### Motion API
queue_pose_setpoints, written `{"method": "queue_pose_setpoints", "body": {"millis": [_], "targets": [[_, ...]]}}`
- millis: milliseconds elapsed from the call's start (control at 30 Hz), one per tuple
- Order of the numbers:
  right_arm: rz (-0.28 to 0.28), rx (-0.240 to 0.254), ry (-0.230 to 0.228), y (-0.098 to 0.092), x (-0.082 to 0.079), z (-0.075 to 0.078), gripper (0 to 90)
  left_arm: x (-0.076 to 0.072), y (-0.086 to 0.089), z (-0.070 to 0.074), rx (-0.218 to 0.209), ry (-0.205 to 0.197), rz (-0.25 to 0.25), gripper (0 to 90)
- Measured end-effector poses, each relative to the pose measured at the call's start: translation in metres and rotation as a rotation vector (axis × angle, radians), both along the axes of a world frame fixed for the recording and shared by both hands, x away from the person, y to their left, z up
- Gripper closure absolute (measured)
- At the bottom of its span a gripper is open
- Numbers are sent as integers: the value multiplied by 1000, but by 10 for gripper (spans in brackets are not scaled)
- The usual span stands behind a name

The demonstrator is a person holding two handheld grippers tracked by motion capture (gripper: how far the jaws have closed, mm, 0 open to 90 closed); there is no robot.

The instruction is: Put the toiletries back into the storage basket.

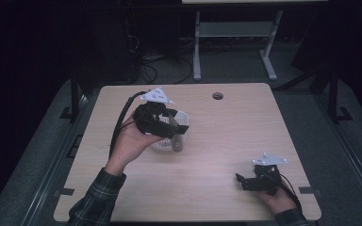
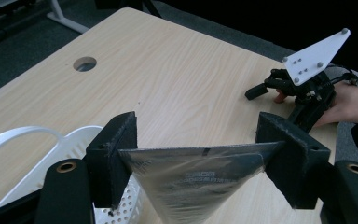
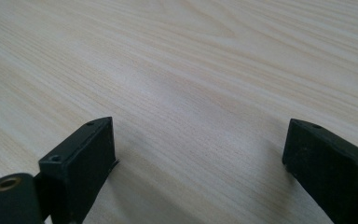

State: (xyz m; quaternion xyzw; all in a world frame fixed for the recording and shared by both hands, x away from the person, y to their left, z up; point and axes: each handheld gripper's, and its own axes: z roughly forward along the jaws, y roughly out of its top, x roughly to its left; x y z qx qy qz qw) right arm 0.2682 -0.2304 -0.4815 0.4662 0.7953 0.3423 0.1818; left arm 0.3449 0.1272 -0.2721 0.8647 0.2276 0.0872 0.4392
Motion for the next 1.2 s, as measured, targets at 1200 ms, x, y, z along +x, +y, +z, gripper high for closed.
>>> {"method": "queue_pose_setpoints", "body": {"millis": [1200], "targets": [[0,0,0,0,0,0,87,20,37,12,-27,-8,105,296]]}}
